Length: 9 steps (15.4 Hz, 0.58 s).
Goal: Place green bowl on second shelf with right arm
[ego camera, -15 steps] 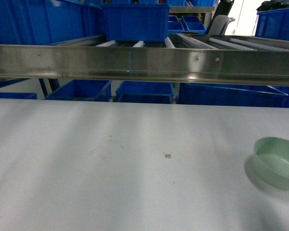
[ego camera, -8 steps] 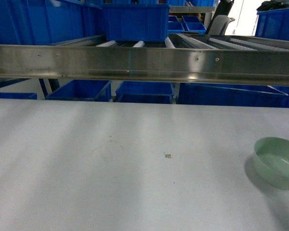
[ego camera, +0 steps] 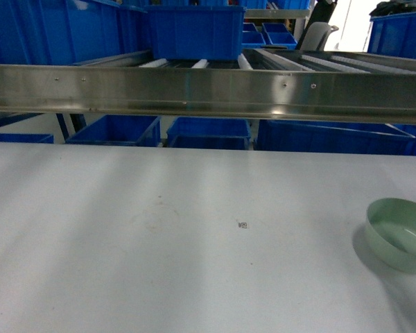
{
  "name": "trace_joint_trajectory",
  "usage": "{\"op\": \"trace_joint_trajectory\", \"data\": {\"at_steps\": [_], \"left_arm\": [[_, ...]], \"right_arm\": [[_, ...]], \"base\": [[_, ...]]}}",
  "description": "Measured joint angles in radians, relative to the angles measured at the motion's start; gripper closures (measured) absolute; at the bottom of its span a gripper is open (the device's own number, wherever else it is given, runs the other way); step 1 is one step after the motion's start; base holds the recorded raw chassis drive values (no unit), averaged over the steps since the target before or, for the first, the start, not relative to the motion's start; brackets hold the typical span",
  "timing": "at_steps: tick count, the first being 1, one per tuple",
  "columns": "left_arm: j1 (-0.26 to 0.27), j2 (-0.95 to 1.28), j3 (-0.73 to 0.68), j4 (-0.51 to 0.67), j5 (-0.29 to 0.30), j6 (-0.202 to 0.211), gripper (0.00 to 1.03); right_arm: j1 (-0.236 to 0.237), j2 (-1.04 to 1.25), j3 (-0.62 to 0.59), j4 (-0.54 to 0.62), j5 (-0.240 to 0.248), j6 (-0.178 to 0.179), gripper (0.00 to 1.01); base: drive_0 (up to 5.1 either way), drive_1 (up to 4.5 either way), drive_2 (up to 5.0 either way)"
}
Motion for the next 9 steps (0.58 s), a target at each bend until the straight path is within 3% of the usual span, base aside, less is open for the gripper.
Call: {"op": "trace_joint_trajectory", "data": {"at_steps": [4, 9], "left_arm": [[0.000, 0.000, 0.000, 0.000, 0.000, 0.000, 0.05], [0.000, 0.000, 0.000, -0.001, 0.000, 0.000, 0.05]], "right_arm": [[-0.039, 0.091, 0.015, 0.014, -0.003, -0.001, 0.03], [-0.013, 0.118, 0.080, 0.018, -0.016, 0.005, 0.04]], "base": [[0.0, 0.00, 0.0], [0.0, 0.00, 0.0]]}}
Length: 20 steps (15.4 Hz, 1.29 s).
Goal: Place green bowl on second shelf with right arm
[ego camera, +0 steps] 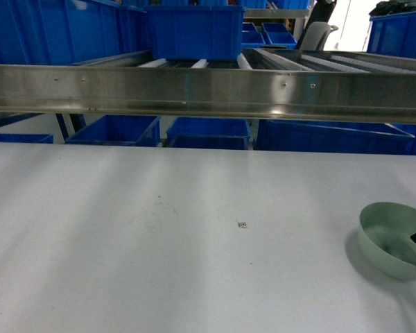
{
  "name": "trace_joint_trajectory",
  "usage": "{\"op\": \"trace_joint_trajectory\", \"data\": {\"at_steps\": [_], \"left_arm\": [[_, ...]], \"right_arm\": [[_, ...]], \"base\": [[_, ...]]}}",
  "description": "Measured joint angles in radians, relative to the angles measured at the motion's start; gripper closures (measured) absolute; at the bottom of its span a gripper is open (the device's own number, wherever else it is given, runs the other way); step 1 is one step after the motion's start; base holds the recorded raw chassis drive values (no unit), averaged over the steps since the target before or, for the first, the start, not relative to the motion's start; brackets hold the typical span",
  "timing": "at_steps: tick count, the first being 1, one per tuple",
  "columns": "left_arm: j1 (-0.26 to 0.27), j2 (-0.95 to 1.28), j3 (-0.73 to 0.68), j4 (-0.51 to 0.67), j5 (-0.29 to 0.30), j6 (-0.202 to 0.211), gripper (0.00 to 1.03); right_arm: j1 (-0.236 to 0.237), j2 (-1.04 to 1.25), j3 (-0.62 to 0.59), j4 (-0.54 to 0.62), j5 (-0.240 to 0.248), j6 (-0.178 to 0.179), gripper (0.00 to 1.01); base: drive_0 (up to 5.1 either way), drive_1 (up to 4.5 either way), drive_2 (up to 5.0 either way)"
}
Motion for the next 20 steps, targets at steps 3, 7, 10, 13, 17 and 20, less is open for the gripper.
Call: {"op": "trace_joint_trajectory", "data": {"at_steps": [3, 7, 10, 13, 17, 20], "left_arm": [[0.000, 0.000, 0.000, 0.001, 0.000, 0.000, 0.05], [0.000, 0.000, 0.000, 0.001, 0.000, 0.000, 0.05], [0.000, 0.000, 0.000, 0.001, 0.000, 0.000, 0.05], [0.000, 0.000, 0.000, 0.001, 0.000, 0.000, 0.05], [0.000, 0.000, 0.000, 0.001, 0.000, 0.000, 0.05], [0.000, 0.000, 0.000, 0.001, 0.000, 0.000, 0.05]], "right_arm": [[0.029, 0.012, 0.006, 0.000, 0.019, 0.031, 0.42], [0.042, 0.012, 0.006, 0.003, 0.027, 0.037, 0.54], [0.091, -0.009, -0.025, 0.068, 0.042, 0.094, 0.99], [0.115, -0.083, -0.134, 0.213, 0.070, 0.154, 0.99], [0.146, -0.238, -0.238, 0.307, 0.058, 0.195, 0.99], [0.145, -0.399, -0.323, 0.340, 0.027, 0.215, 0.99]], "base": [[0.0, 0.00, 0.0], [0.0, 0.00, 0.0], [0.0, 0.00, 0.0], [0.0, 0.00, 0.0], [0.0, 0.00, 0.0], [0.0, 0.00, 0.0]]}}
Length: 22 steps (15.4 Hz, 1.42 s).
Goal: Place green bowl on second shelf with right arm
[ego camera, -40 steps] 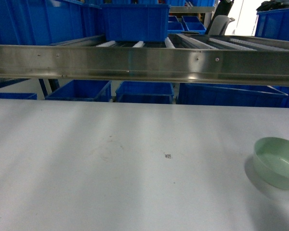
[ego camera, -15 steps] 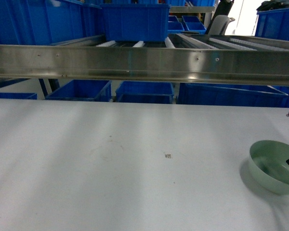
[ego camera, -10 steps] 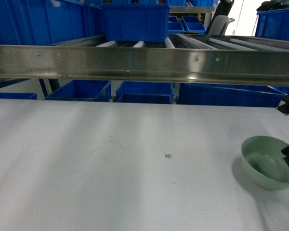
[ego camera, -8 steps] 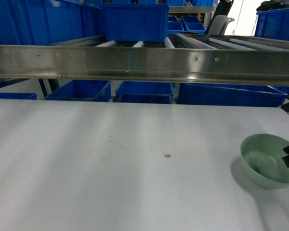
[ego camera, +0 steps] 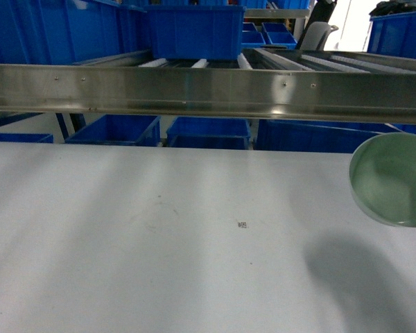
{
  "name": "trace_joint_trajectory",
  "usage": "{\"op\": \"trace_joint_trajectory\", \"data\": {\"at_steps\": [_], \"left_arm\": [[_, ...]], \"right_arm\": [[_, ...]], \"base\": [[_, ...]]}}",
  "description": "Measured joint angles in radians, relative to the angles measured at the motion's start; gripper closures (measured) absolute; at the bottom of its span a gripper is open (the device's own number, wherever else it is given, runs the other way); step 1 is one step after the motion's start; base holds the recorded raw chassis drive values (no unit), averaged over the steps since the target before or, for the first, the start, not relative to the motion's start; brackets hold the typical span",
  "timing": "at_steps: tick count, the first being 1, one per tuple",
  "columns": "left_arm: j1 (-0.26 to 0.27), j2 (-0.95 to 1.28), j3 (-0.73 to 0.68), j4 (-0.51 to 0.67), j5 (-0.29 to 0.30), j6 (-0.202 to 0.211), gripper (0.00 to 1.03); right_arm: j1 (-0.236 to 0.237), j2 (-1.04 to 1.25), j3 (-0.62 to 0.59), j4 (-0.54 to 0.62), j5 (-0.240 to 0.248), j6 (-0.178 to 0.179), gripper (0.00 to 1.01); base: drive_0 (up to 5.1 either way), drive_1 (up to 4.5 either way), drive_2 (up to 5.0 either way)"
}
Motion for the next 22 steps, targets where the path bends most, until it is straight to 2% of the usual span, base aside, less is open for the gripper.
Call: {"op": "trace_joint_trajectory", "data": {"at_steps": [5, 9, 12, 15, 17, 22], "left_arm": [[0.000, 0.000, 0.000, 0.000, 0.000, 0.000, 0.05], [0.000, 0.000, 0.000, 0.000, 0.000, 0.000, 0.05], [0.000, 0.000, 0.000, 0.000, 0.000, 0.000, 0.05], [0.000, 0.000, 0.000, 0.000, 0.000, 0.000, 0.05], [0.000, 0.000, 0.000, 0.000, 0.000, 0.000, 0.05], [0.000, 0.000, 0.000, 0.000, 0.000, 0.000, 0.05]], "right_arm": [[-0.024, -0.306, -0.144, -0.013, -0.069, 0.063, 0.99], [-0.102, -0.554, -0.243, -0.081, -0.139, 0.093, 0.99], [-0.174, -0.703, -0.288, -0.130, -0.204, 0.131, 0.99], [-0.198, -0.807, -0.338, -0.169, -0.264, 0.141, 0.99], [-0.211, -0.847, -0.354, -0.185, -0.286, 0.146, 0.99], [-0.212, -0.867, -0.381, -0.182, -0.286, 0.146, 0.99]], "base": [[0.0, 0.00, 0.0], [0.0, 0.00, 0.0], [0.0, 0.00, 0.0], [0.0, 0.00, 0.0], [0.0, 0.00, 0.0], [0.0, 0.00, 0.0]]}}
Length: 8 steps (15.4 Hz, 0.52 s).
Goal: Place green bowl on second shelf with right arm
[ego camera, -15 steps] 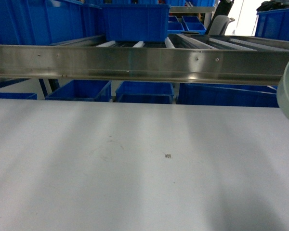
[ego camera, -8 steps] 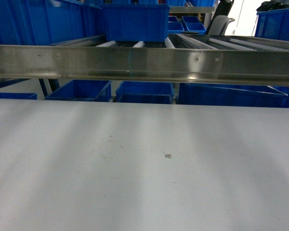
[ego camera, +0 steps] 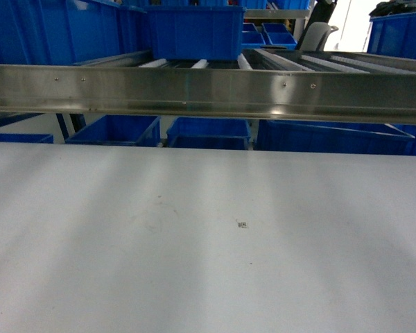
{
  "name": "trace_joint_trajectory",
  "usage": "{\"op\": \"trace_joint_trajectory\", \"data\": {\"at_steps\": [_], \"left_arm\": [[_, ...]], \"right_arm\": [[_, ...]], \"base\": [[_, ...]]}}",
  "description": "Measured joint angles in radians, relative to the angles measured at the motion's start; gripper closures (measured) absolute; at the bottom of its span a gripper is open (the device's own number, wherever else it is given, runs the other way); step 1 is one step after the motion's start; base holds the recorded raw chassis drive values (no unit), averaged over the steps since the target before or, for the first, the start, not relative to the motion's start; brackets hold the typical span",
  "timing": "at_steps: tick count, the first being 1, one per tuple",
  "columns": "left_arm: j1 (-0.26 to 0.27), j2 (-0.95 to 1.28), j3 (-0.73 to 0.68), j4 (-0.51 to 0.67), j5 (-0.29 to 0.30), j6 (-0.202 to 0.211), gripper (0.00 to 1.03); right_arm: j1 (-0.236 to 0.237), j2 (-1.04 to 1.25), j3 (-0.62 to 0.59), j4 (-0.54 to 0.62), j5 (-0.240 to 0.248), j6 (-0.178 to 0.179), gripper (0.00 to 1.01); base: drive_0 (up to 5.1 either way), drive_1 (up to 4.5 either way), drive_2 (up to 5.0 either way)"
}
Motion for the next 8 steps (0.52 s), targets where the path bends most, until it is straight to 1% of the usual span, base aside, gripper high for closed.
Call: {"op": "trace_joint_trajectory", "data": {"at_steps": [2, 4, 8], "left_arm": [[0.000, 0.000, 0.000, -0.001, 0.000, 0.000, 0.05], [0.000, 0.000, 0.000, -0.001, 0.000, 0.000, 0.05], [0.000, 0.000, 0.000, 0.000, 0.000, 0.000, 0.05]], "right_arm": [[0.000, 0.000, 0.000, 0.002, 0.000, 0.000, 0.99], [-0.007, 0.000, -0.003, 0.001, 0.004, 0.000, 0.99], [-0.005, 0.000, -0.003, 0.000, 0.003, 0.000, 0.99]], "base": [[0.0, 0.00, 0.0], [-4.8, 2.60, 2.6], [-4.8, 2.60, 2.6]]}}
